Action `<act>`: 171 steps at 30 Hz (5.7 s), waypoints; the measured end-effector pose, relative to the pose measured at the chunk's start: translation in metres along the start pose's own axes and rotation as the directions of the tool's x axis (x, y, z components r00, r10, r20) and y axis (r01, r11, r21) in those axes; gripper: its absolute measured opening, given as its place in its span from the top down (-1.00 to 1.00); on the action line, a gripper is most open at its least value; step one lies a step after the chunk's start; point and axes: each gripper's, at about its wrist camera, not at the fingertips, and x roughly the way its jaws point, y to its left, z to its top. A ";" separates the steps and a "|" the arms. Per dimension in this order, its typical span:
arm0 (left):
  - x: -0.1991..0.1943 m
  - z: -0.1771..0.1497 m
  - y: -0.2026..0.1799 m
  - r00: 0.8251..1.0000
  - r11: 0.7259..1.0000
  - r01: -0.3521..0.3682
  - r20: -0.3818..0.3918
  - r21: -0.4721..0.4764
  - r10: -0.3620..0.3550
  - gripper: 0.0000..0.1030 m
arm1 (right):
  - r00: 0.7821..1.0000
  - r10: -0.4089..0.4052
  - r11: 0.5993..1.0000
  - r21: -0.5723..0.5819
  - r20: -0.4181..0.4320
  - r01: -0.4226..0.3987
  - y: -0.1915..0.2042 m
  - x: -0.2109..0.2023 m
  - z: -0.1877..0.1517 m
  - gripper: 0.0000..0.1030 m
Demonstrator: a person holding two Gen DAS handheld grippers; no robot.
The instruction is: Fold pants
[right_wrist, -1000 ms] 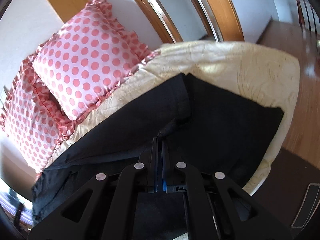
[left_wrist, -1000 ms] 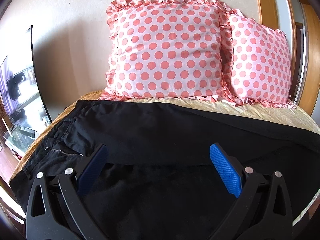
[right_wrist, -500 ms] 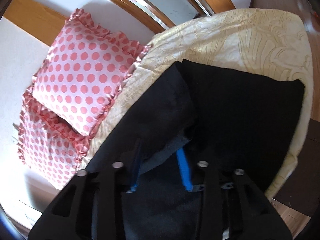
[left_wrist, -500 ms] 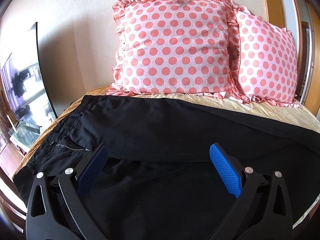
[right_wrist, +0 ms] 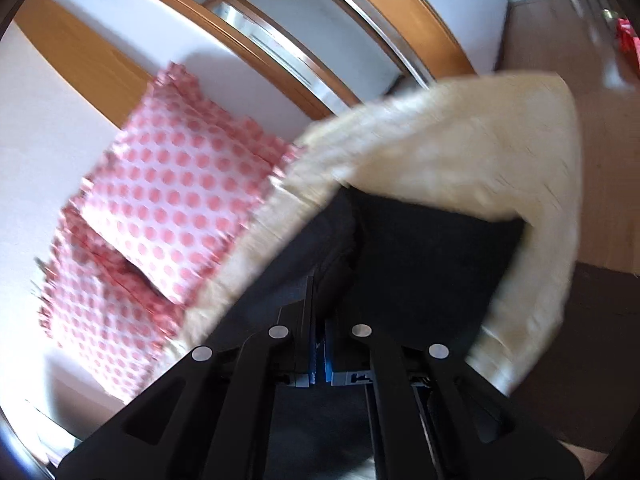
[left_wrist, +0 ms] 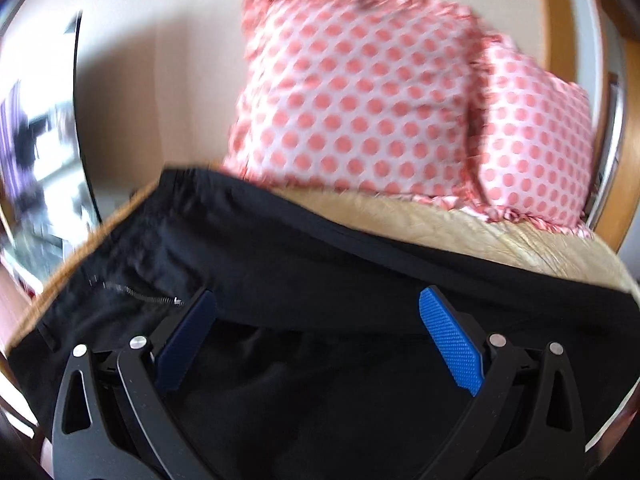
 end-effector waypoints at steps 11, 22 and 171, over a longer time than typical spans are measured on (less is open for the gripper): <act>0.123 0.094 0.061 0.977 0.987 -0.022 -0.211 -0.159 -0.012 -0.96 | 0.998 -0.064 0.993 -0.100 -0.021 0.061 0.001 0.007 -0.006 0.95; 0.239 0.131 0.089 0.890 0.928 -0.183 -0.456 -0.325 0.015 -0.10 | 0.996 -0.080 0.988 -0.135 -0.031 0.075 0.005 0.009 -0.006 0.95; -0.045 -0.098 0.085 0.982 0.980 -0.184 0.036 -0.073 0.187 -0.96 | 0.988 -0.119 0.967 -0.213 0.095 0.137 -0.018 -0.013 0.006 0.62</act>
